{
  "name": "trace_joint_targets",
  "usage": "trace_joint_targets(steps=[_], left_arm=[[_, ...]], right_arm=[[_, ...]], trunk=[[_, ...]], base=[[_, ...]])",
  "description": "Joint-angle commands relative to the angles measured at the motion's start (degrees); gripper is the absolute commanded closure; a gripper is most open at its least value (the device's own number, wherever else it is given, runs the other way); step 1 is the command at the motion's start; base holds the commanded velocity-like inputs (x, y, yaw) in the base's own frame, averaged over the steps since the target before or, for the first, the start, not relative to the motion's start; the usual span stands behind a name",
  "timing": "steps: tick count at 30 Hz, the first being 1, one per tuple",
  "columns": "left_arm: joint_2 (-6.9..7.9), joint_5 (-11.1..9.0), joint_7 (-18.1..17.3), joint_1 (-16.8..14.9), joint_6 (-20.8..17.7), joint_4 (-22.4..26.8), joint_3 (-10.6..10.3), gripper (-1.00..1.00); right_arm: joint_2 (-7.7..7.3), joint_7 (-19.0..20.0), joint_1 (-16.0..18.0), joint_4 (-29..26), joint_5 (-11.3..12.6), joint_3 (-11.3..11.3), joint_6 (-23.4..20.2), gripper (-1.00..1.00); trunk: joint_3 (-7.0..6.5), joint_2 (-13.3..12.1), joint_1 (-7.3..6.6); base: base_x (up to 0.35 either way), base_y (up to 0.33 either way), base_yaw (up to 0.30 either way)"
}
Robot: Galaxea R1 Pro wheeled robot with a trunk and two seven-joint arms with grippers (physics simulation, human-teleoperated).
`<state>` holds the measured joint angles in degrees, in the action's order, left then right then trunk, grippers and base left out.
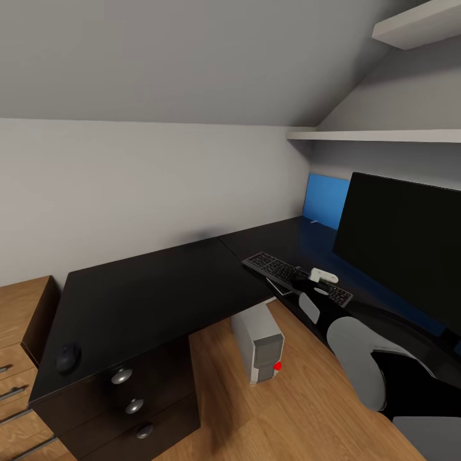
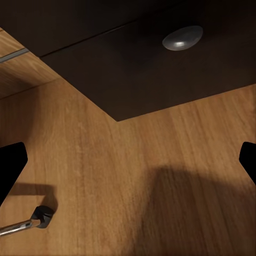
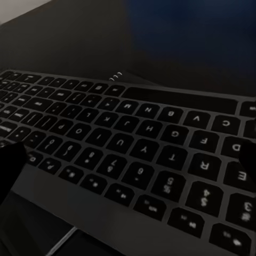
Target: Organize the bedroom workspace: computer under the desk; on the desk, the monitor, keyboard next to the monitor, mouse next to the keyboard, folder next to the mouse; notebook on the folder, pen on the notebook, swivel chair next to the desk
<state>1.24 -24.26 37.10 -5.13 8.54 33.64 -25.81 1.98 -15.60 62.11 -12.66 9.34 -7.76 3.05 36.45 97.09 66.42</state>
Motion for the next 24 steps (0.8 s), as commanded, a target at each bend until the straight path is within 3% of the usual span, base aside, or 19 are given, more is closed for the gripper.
trace_joint_targets(steps=[1,6,11,13,15,19,24], left_arm=[[0.10,-0.61,0.35,-0.06,0.33,0.02,-0.47,-1.00],[0.12,-0.61,0.35,-0.06,0.35,-0.10,-0.47,-1.00],[0.10,-0.61,0.35,-0.06,0.42,-0.97,-0.46,-1.00],[0.09,-0.61,0.35,-0.06,0.46,-1.34,-0.46,-1.00],[0.08,-0.61,0.35,-0.06,0.49,-1.57,-0.46,-1.00],[0.08,-0.61,0.35,-0.06,0.51,-1.71,-0.47,-1.00],[0.08,-0.61,0.35,-0.06,0.51,-1.73,-0.47,-1.00]], right_arm=[[0.09,-0.04,0.04,-0.02,0.36,-0.17,0.39,-1.00],[0.91,-0.70,-0.28,-1.73,-1.02,-0.15,0.74,-1.00],[2.18,-5.37,-3.64,-8.12,-3.37,-0.13,0.72,-1.00],[3.12,-8.88,-6.51,-13.86,-4.81,-0.10,0.29,-1.00],[4.30,-11.71,-11.10,-22.91,-6.18,-0.07,-3.11,-1.00],[5.18,-12.72,-18.66,-39.56,-6.73,0.01,-16.56,-1.00],[5.43,-12.29,-22.24,-46.85,-6.43,0.68,-21.66,-1.00]], trunk=[[0.06,0.03,0.00],[0.06,0.03,0.00],[0.06,0.03,0.00],[0.06,0.03,0.00],[0.06,0.03,0.00],[0.06,0.03,0.00],[0.06,0.03,0.00]], base=[[0.000,0.000,0.000],[0.000,0.000,0.000],[0.000,0.000,0.000],[0.000,0.000,0.000],[0.000,0.000,0.000],[0.000,0.000,0.000],[0.000,0.000,0.000]])
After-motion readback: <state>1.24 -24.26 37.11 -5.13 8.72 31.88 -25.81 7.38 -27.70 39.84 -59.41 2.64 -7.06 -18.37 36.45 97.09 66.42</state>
